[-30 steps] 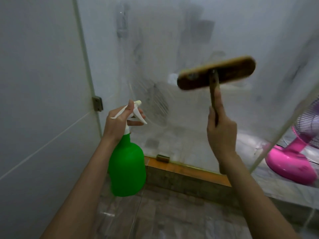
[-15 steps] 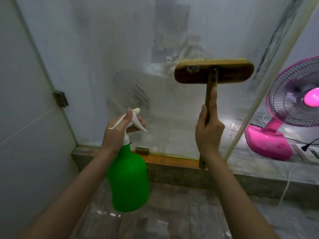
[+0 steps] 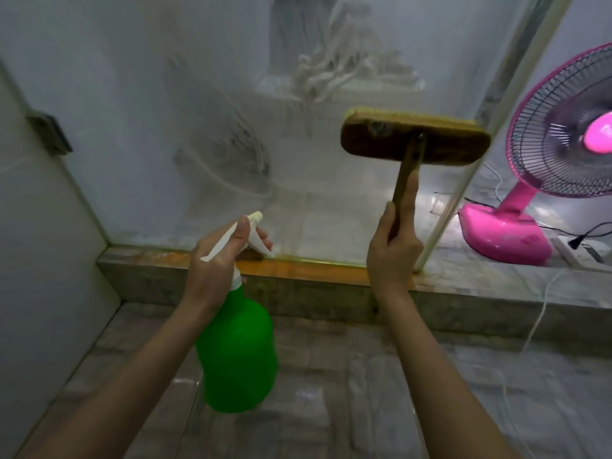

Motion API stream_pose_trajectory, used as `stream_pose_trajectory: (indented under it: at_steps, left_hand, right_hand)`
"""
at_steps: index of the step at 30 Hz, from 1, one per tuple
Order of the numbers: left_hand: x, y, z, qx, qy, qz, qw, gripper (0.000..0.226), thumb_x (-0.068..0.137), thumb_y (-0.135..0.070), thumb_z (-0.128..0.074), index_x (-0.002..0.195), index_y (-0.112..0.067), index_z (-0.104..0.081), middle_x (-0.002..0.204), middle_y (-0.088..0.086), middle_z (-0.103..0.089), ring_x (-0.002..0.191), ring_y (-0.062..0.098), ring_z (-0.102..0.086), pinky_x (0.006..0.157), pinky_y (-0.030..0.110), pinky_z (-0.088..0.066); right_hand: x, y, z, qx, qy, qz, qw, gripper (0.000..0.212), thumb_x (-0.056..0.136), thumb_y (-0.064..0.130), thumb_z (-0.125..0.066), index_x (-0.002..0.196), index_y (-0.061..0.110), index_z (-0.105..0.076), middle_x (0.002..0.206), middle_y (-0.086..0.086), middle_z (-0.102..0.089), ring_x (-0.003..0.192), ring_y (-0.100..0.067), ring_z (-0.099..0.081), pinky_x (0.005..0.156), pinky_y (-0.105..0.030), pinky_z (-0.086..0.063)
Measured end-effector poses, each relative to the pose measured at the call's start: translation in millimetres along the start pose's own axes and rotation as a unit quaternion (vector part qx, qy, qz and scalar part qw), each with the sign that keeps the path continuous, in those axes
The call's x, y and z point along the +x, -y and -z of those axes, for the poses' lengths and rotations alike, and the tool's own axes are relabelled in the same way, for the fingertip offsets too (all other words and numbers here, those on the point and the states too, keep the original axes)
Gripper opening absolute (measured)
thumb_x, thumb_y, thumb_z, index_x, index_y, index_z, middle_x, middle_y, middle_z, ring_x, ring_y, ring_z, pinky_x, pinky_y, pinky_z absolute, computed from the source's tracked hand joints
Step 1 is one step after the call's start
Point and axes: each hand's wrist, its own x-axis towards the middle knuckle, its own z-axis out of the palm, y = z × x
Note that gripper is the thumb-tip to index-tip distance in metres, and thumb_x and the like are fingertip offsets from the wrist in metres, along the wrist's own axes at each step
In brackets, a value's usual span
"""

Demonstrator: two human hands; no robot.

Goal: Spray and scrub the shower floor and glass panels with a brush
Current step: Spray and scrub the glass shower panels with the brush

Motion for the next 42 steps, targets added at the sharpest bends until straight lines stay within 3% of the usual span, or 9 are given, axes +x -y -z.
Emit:
stream_pose_trajectory:
  at_steps: [6, 13, 16, 19, 23, 26, 33, 39, 42]
  left_hand:
    - [-6, -1, -18, -0.010, 0.020, 0.006, 1.000, 0.032, 0.098, -0.038, -0.049, 0.090, -0.021, -0.074, 0.082, -0.005, -0.077, 0.085, 0.013, -0.074, 0.077, 0.021, -0.057]
    - [-8, 4, -26, -0.032, 0.024, 0.015, 0.999, 0.040, 0.090, -0.045, -0.047, 0.092, -0.016, -0.074, 0.090, 0.006, -0.077, 0.087, 0.018, -0.075, 0.076, 0.021, -0.057]
    - [-8, 4, -23, -0.029, 0.023, 0.006, 0.999, 0.041, 0.091, -0.044, -0.047, 0.090, -0.013, -0.074, 0.086, 0.004, -0.078, 0.087, 0.019, -0.075, 0.075, 0.019, -0.057]
    - [-10, 8, -19, -0.023, 0.037, -0.003, 0.999, 0.035, 0.092, -0.043, -0.049, 0.089, -0.020, -0.075, 0.083, -0.004, -0.078, 0.086, 0.015, -0.075, 0.075, 0.018, -0.056]
    - [-10, 19, -15, 0.038, 0.049, -0.023, 0.998, 0.047, 0.099, -0.034, -0.043, 0.090, -0.003, -0.076, 0.083, -0.027, -0.074, 0.089, -0.009, -0.068, 0.076, 0.003, -0.046]
    - [-5, 26, -12, 0.041, 0.035, -0.001, 0.999, 0.041, 0.100, -0.034, -0.044, 0.093, -0.009, -0.076, 0.093, -0.004, -0.076, 0.085, -0.006, -0.069, 0.074, 0.004, -0.046]
    - [16, 26, -11, 0.070, 0.013, 0.029, 0.997, 0.041, 0.103, -0.037, -0.049, 0.074, -0.020, -0.073, 0.067, 0.006, -0.073, 0.067, 0.018, -0.071, 0.067, 0.028, -0.055]
    - [16, 16, -9, 0.082, -0.034, 0.004, 0.996, 0.051, 0.105, -0.034, -0.046, 0.068, -0.007, -0.069, 0.052, -0.012, -0.066, 0.055, 0.000, -0.064, 0.055, 0.008, -0.045]
    - [16, 7, -5, 0.082, -0.027, 0.003, 0.996, 0.043, 0.105, -0.029, -0.046, 0.075, -0.008, -0.069, 0.056, -0.014, -0.068, 0.059, -0.006, -0.065, 0.056, 0.006, -0.045]
  right_hand:
    - [-114, -61, 46, -0.014, 0.107, -0.143, 0.984, 0.058, 0.102, 0.026, -0.039, 0.145, 0.056, -0.017, 0.057, -0.009, -0.050, 0.041, -0.009, -0.040, 0.042, -0.031, -0.038]
    - [-7, -24, 27, 0.006, -0.026, -0.070, 0.997, 0.049, 0.103, 0.021, -0.041, 0.149, 0.025, -0.024, 0.061, 0.010, -0.042, 0.047, -0.009, -0.038, 0.046, -0.013, -0.028]
    - [-63, -54, 41, -0.006, 0.055, -0.079, 0.995, 0.052, 0.101, 0.014, -0.045, 0.149, 0.025, -0.028, 0.085, 0.002, -0.069, 0.057, 0.004, -0.053, 0.053, -0.006, -0.037]
    - [-114, -71, 55, -0.016, 0.132, -0.123, 0.983, 0.056, 0.100, 0.014, -0.046, 0.149, 0.033, -0.027, 0.091, -0.022, -0.064, 0.045, -0.011, -0.047, 0.044, -0.022, -0.040]
    - [-45, -37, 42, 0.005, 0.073, -0.052, 0.996, 0.051, 0.101, 0.022, -0.042, 0.149, 0.030, -0.026, 0.058, 0.005, -0.046, 0.047, -0.011, -0.043, 0.044, -0.013, -0.032]
    - [5, -18, 31, 0.008, 0.038, 0.003, 0.999, 0.050, 0.103, 0.024, -0.039, 0.150, 0.023, -0.024, 0.056, 0.010, -0.032, 0.043, -0.010, -0.036, 0.042, -0.015, -0.029]
    - [-102, -71, 52, -0.085, 0.188, -0.011, 0.978, 0.068, 0.098, 0.013, -0.046, 0.151, 0.043, -0.015, 0.069, -0.003, -0.062, 0.048, -0.013, -0.050, 0.049, -0.025, -0.037]
    - [-55, -35, 18, -0.085, 0.142, 0.069, 0.984, 0.055, 0.101, 0.025, -0.040, 0.151, 0.029, -0.017, 0.055, 0.005, -0.039, 0.043, -0.011, -0.035, 0.041, -0.027, -0.033]
    - [-69, -56, 30, -0.106, 0.168, 0.062, 0.978, 0.056, 0.101, 0.029, -0.037, 0.151, 0.038, -0.015, 0.063, 0.001, -0.054, 0.047, -0.013, -0.046, 0.044, -0.029, -0.038]
